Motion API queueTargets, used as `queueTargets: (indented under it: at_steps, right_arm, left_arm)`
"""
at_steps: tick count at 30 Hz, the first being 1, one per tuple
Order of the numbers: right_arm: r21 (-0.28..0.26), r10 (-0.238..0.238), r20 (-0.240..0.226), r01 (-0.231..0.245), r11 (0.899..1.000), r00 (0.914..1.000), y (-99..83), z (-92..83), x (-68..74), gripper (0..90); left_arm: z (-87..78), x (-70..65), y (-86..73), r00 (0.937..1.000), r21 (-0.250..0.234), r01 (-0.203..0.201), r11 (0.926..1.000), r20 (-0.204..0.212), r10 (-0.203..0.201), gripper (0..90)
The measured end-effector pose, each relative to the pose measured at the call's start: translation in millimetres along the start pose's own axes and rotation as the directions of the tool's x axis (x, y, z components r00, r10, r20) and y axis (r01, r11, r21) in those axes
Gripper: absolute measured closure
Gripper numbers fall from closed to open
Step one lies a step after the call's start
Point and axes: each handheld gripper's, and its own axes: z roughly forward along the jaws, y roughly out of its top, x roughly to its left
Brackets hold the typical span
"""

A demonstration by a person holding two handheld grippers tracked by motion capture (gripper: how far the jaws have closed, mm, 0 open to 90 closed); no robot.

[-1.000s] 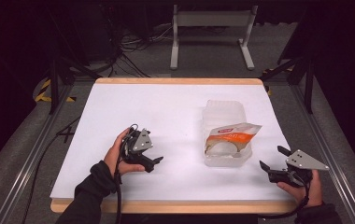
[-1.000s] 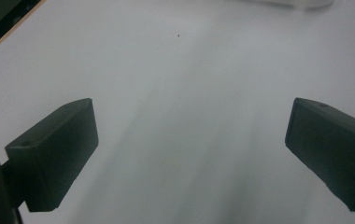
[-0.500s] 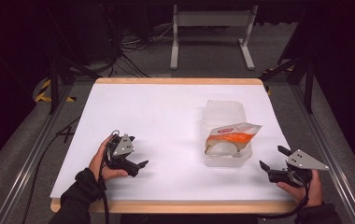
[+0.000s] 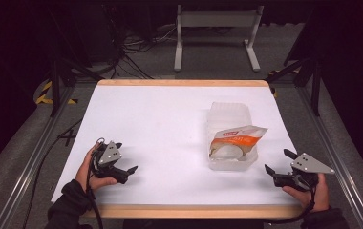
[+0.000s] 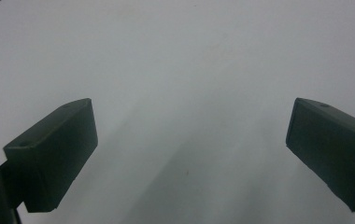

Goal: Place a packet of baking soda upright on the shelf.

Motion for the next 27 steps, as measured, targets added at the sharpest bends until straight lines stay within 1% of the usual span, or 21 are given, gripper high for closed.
queueTargets:
  at_steps: [4, 6, 9, 10, 11, 15, 16, 17, 21, 23, 25, 26, 27]
  right_arm:
    - [0.005, -0.001, 0.004, 0.001, 1.0, 1.0, 0.3, 0.4, 0.3, 12.5]
    - [0.004, -0.002, 0.005, 0.002, 1.0, 1.0, 0.4, 0.1, 0.2, 12.5]
    - [0.005, 0.0, 0.006, 0.0, 1.0, 1.0, 0.5, -0.1, -0.2, 12.5]
    - [0.005, 0.0, 0.006, 0.0, 1.0, 1.0, 0.5, -0.1, -0.2, 12.5]
    - [0.006, 0.001, 0.007, -0.001, 1.0, 1.0, 0.5, 0.1, -0.3, 12.4]
    - [0.007, -0.003, 0.007, 0.003, 1.0, 1.0, 0.8, 0.4, 0.0, 12.4]
    - [0.007, -0.004, 0.007, 0.004, 1.0, 1.0, 0.9, 0.3, 0.1, 12.4]
    - [0.007, -0.004, 0.007, 0.004, 1.0, 1.0, 0.9, 0.3, 0.0, 12.4]
    - [0.004, -0.002, 0.008, 0.002, 1.0, 1.0, 1.6, 0.4, -0.6, 12.4]
    - [0.004, -0.003, 0.006, 0.003, 1.0, 1.0, 2.2, 0.7, -0.6, 12.4]
    - [0.003, -0.001, 0.004, 0.001, 1.0, 1.0, 2.5, 1.0, -0.6, 12.4]
    - [0.001, 0.003, 0.001, -0.003, 1.0, 1.0, 2.7, 1.1, -0.9, 12.4]
    - [-0.003, 0.02, -0.009, -0.02, 1.0, 0.9998, 3.1, 1.0, -1.4, 12.3]
  left_arm:
    - [-11.5, 5.5, -10.4, 0.9989, -0.021, 0.037, 0.9991, -0.029, -0.037, 2.9]
    - [-18.4, 9.0, -16.9, 0.9973, -0.032, 0.058, 0.9978, -0.044, -0.059, 3.0]
    - [-27.5, 14.1, -26.0, 0.9933, -0.049, 0.094, 0.9943, -0.063, -0.097, 3.0]
    - [-27.5, 14.1, -26.0, 0.9933, -0.049, 0.094, 0.9943, -0.063, -0.097, 3.0]
    - [-31.6, 16.5, -30.2, 0.9904, -0.063, 0.115, 0.9914, -0.07, -0.119, 3.0]
    - [-41.3, 22.5, -39.3, 0.9831, -0.083, 0.148, 0.9855, -0.097, -0.156, 3.5]
    - [-43.3, 23.4, -41.0, 0.9801, -0.086, 0.16, 0.9834, -0.105, -0.168, 3.5]
    - [-45.4, 24.9, -43.1, 0.9777, -0.1, 0.171, 0.9803, -0.107, -0.181, 3.5]
    - [-50.7, 26.3, -45.2, 0.9733, -0.113, 0.179, 0.9774, -0.125, -0.192, 3.3]
    - [-52.4, 26.8, -45.8, 0.9698, -0.123, 0.187, 0.9746, -0.134, -0.203, 3.2]
    - [-53.0, 27.2, -46.3, 0.9628, -0.131, 0.206, 0.9697, -0.15, -0.225, 3.4]
    - [-53.1, 27.5, -46.4, 0.9539, -0.129, 0.224, 0.966, -0.174, -0.244, 4.1]
    - [-53.3, 27.6, -46.4, 0.9486, -0.123, 0.232, 0.965, -0.191, -0.252, 6.0]
